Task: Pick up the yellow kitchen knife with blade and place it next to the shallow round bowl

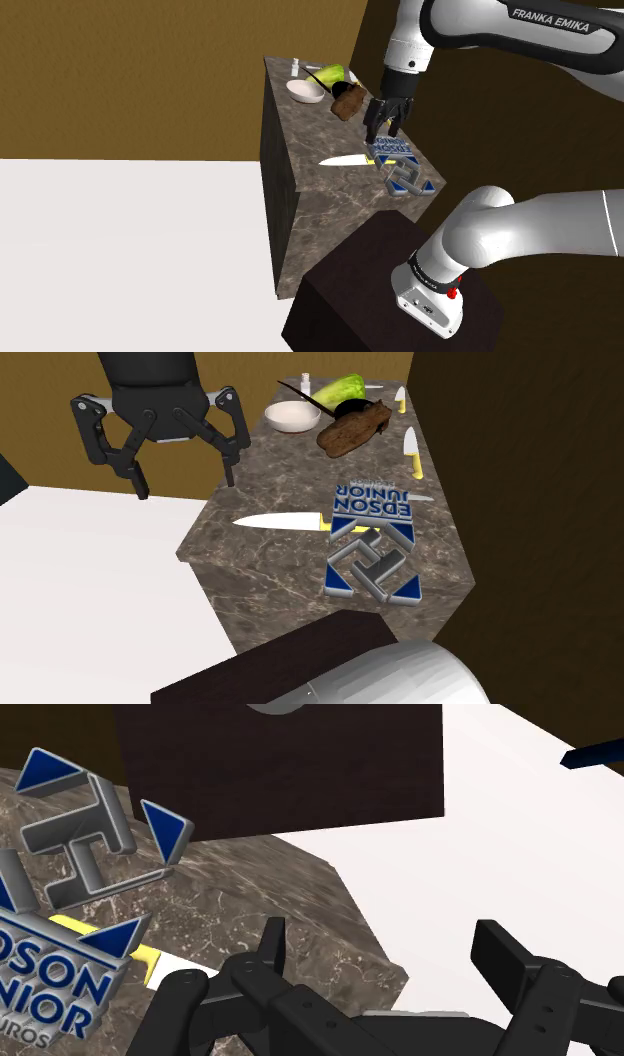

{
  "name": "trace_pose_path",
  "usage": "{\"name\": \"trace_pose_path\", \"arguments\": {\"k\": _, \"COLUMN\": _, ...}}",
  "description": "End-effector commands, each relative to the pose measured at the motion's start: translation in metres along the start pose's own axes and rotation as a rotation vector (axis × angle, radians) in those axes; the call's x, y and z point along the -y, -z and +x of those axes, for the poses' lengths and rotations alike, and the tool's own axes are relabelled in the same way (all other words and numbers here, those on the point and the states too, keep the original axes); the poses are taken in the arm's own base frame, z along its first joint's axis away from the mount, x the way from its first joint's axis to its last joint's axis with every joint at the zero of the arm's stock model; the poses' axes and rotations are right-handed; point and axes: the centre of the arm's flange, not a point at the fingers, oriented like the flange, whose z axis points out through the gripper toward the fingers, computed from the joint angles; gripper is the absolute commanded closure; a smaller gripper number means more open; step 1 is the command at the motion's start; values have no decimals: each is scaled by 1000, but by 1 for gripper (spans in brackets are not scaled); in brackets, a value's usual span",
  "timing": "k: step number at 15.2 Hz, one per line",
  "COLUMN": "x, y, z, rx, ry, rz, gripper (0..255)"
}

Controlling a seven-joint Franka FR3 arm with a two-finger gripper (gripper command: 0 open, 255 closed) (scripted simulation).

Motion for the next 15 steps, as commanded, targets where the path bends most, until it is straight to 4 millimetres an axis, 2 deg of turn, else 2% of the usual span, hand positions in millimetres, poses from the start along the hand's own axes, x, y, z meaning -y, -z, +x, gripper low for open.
{"name": "trace_pose_path", "arguments": {"k": 1, "x": 0, "y": 0, "z": 0, "rx": 0, "ry": 0, "rz": 0, "gripper": 0}}
{"name": "trace_pose_path", "arguments": {"k": 8, "x": -49, "y": -64, "z": -5, "rx": -103, "ry": 338, "rz": -131, "gripper": 0}}
{"name": "trace_pose_path", "arguments": {"k": 15, "x": -103, "y": -121, "z": 15, "rx": -206, "ry": 675, "rz": -263, "gripper": 0}}
